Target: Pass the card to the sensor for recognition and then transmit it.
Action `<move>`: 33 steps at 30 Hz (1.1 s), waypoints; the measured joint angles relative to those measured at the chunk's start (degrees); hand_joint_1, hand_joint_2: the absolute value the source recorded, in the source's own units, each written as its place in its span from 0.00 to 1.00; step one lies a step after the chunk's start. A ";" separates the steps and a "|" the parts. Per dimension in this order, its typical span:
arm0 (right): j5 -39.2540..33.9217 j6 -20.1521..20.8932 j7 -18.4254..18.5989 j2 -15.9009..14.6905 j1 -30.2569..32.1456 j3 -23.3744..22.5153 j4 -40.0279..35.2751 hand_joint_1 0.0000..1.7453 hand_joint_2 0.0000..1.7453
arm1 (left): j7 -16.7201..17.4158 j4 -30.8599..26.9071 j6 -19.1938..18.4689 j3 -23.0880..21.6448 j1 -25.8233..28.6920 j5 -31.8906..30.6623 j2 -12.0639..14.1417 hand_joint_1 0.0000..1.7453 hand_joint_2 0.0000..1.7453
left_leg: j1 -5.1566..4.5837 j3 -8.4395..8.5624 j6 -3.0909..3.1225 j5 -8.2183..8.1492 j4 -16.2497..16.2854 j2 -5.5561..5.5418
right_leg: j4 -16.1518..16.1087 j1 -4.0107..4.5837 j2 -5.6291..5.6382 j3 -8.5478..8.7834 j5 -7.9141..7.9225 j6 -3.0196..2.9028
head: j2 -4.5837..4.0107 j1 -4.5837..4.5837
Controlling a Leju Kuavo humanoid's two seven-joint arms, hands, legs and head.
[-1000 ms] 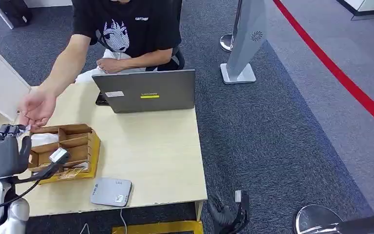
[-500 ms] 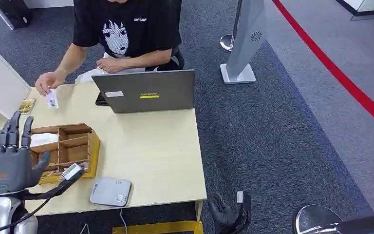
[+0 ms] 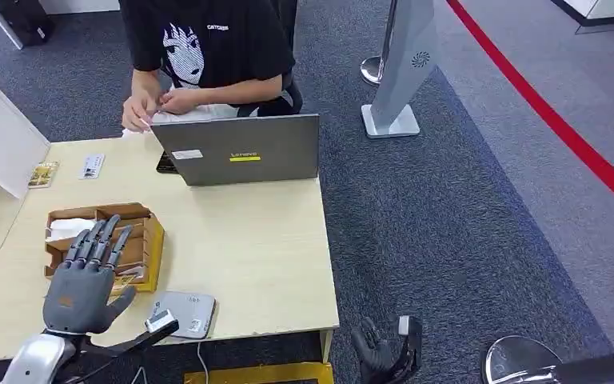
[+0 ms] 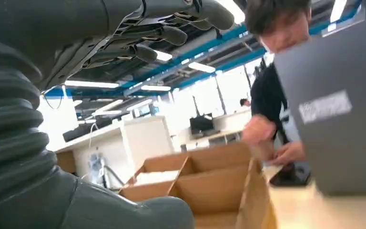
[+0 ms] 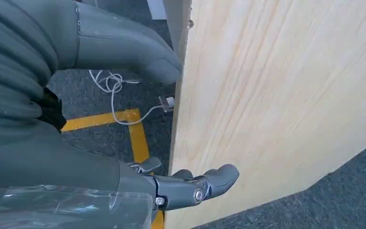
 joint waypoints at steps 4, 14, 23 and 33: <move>0.52 0.00 0.15 -0.04 -0.02 -0.17 0.00 0.00 1.00 | 0.96 4.11 -0.63 0.00 0.10 0.72 2.45 0.00 1.00 | 0.02 -0.02 -0.01 0.01 -0.01 0.00 | 0.03 0.01 -0.01 0.00 0.00 0.00 | 0.00 0.00; 0.98 0.17 0.00 -0.04 0.01 -0.39 0.00 0.00 1.00 | 4.44 7.82 1.99 1.48 0.23 -2.08 1.33 0.00 1.00 | -0.05 -0.05 0.01 0.00 0.00 -0.02 | -0.01 0.00 -0.03 0.00 0.00 0.01 | 0.00 0.00; 1.62 0.46 -0.07 -0.04 0.17 -1.05 0.00 0.00 1.00 | 3.39 9.26 7.30 6.17 0.07 -4.77 -2.19 0.00 1.00 | -0.02 -0.04 0.00 0.00 0.00 -0.02 | -0.01 -0.01 -0.02 0.00 0.00 0.01 | 0.00 0.00; 2.29 0.77 -0.04 -0.04 0.33 -1.22 0.00 0.00 1.00 | 1.92 12.33 7.37 8.28 -0.63 -6.21 -4.62 0.00 1.00 | -0.02 -0.05 0.00 0.00 0.00 -0.02 | -0.01 -0.01 -0.03 0.00 0.00 0.01 | 0.00 0.02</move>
